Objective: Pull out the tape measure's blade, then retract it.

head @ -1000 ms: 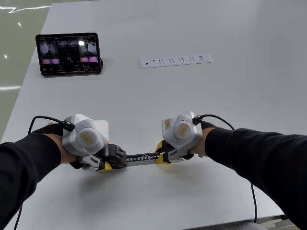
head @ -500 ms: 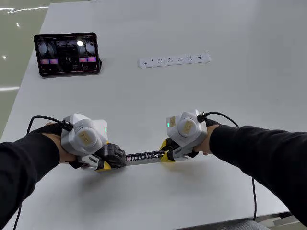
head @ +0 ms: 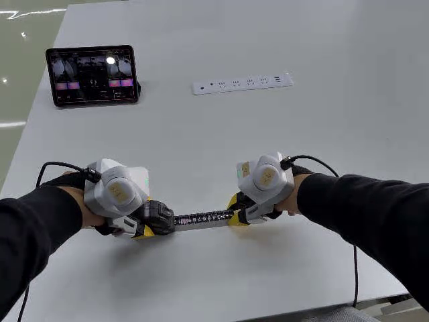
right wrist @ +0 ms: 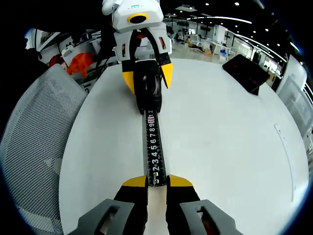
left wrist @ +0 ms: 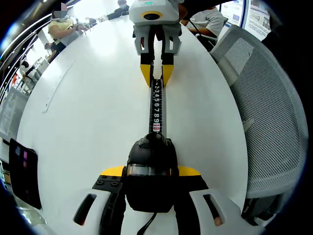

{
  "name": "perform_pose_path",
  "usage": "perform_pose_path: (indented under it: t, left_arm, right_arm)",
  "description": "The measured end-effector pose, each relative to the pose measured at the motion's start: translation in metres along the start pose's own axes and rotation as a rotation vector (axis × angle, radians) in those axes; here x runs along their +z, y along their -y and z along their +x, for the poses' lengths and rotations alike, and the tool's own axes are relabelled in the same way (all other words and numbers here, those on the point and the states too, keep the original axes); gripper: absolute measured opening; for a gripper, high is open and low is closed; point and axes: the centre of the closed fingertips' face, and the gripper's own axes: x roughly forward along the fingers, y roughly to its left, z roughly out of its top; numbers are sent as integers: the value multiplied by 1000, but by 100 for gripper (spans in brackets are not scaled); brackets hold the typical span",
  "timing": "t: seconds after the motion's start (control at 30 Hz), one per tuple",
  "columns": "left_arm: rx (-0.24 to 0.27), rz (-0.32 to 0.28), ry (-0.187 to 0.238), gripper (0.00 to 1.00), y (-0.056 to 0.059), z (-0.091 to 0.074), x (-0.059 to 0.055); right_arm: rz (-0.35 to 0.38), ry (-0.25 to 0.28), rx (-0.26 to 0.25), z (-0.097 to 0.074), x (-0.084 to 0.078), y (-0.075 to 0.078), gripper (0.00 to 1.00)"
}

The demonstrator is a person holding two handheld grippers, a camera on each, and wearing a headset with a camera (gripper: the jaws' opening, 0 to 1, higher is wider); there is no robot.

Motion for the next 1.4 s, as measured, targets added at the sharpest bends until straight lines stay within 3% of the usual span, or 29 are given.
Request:
perform_pose_path:
  t: [1.4]
  left_arm:
    - [-4, -1, 1, 33, 2, -1, 1]
  right_arm:
    - [19, -14, -1, -13, -20, 1, 10]
